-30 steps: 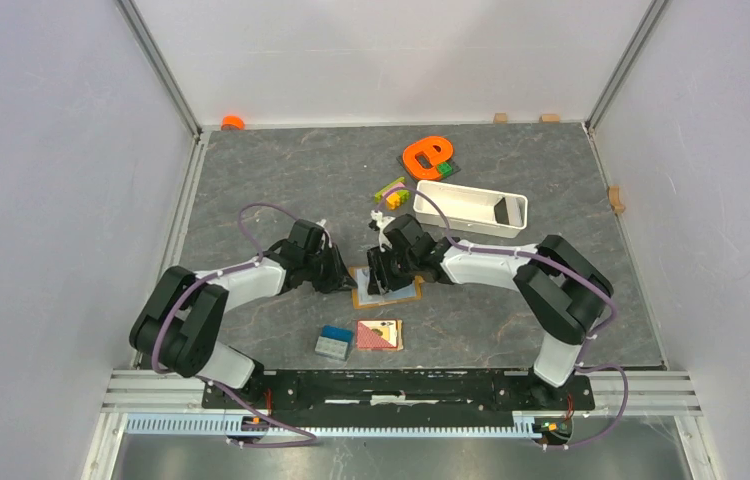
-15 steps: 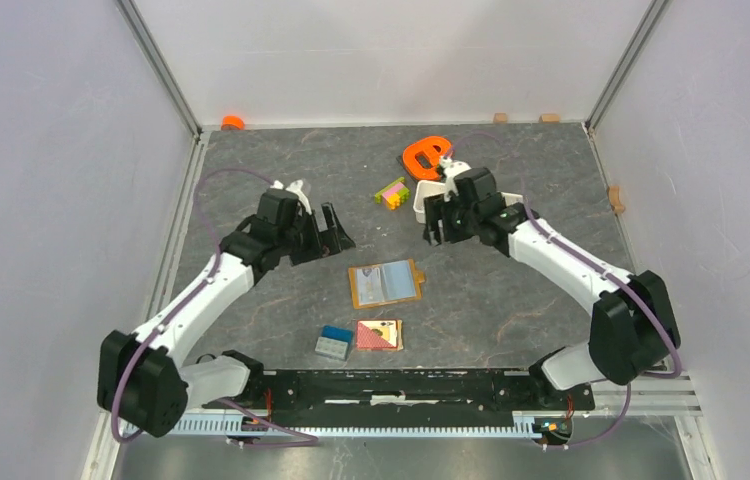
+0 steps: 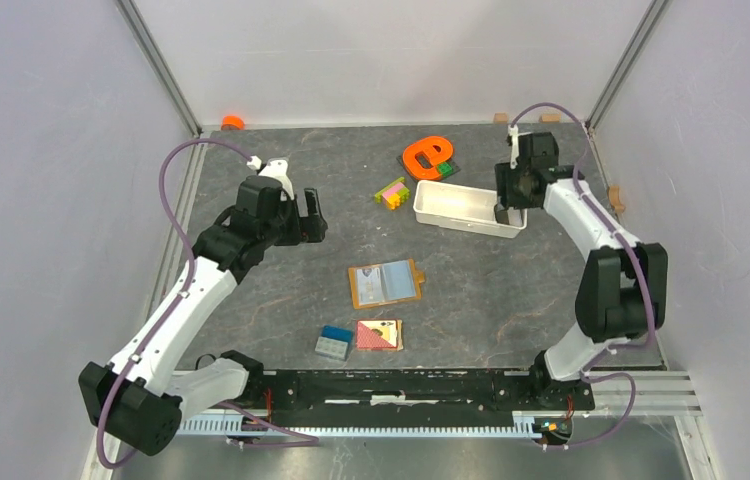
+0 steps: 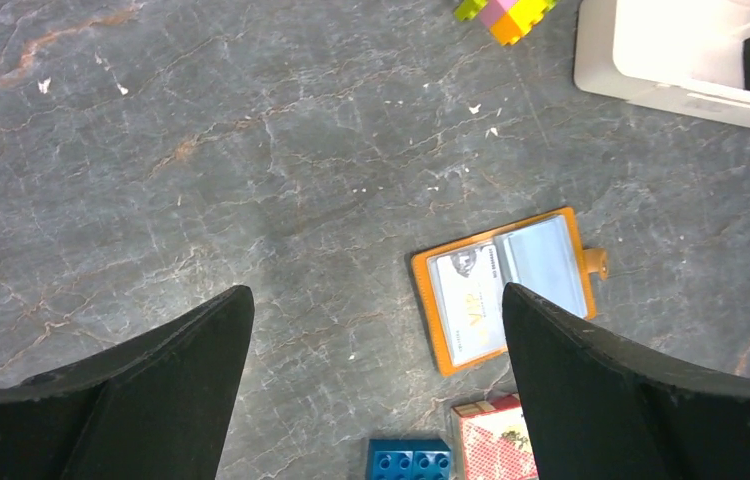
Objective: Put the credit cards into the card holder
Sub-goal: Pick up the credit card from the storage box.
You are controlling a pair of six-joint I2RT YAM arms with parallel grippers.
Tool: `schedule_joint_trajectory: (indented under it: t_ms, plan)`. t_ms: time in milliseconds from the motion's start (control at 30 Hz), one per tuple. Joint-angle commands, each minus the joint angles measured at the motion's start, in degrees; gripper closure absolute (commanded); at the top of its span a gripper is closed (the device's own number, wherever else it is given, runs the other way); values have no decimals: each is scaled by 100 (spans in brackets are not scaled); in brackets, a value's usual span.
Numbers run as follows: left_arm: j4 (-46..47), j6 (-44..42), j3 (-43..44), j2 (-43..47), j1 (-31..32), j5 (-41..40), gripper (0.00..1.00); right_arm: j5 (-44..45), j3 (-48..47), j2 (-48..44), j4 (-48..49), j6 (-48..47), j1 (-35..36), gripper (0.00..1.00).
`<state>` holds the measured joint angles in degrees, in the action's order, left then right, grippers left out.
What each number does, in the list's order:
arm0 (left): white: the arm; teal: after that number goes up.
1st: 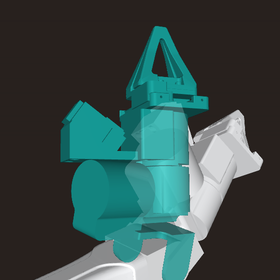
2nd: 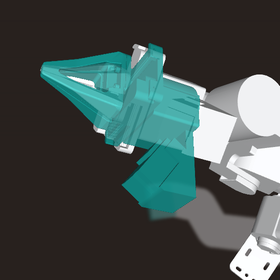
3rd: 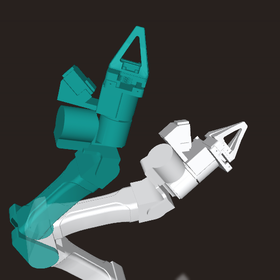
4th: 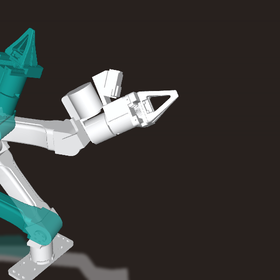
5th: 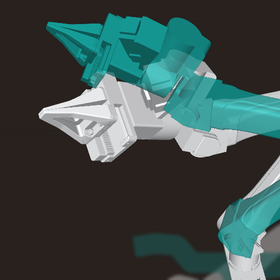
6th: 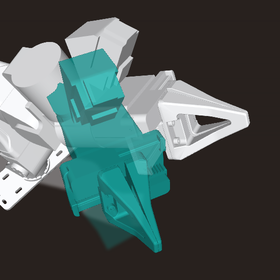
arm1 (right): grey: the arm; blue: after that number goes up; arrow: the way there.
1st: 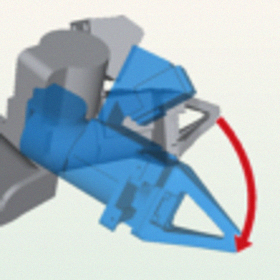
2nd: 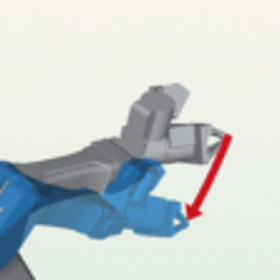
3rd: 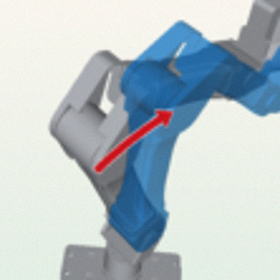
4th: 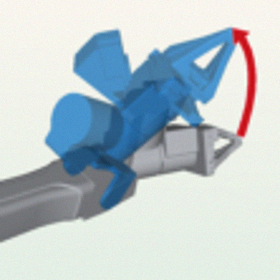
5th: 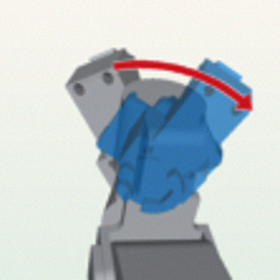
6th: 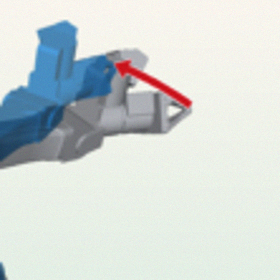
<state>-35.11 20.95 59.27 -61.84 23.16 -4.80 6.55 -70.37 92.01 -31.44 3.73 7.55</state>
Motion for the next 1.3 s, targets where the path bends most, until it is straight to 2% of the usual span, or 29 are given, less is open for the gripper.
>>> schedule_joint_trajectory:
  t_ms: [0, 267, 500, 767, 1000, 1267]
  plan:
    - [31, -329, -126, 11, -29, -194, 0, -175, -715, 560, -195, -527, -375, 38]
    - [57, -350, -151, -13, -43, -175, 0, -625, -1085, 1141, -101, -645, -561, 45]
    - [58, -359, -170, -9, -49, -176, 0, -543, -1181, 1431, -63, -663, -595, 49]
    - [58, -381, -178, -5, -64, -177, 0, -637, -1181, 1753, -98, -636, -615, 46]
    - [57, -377, -187, 3, -78, -162, 0, -1132, -1231, 1956, -206, -636, -606, 43]
    - [57, -372, -199, 10, -94, -170, 0, -1533, -1268, 1653, -187, -571, -606, 44]
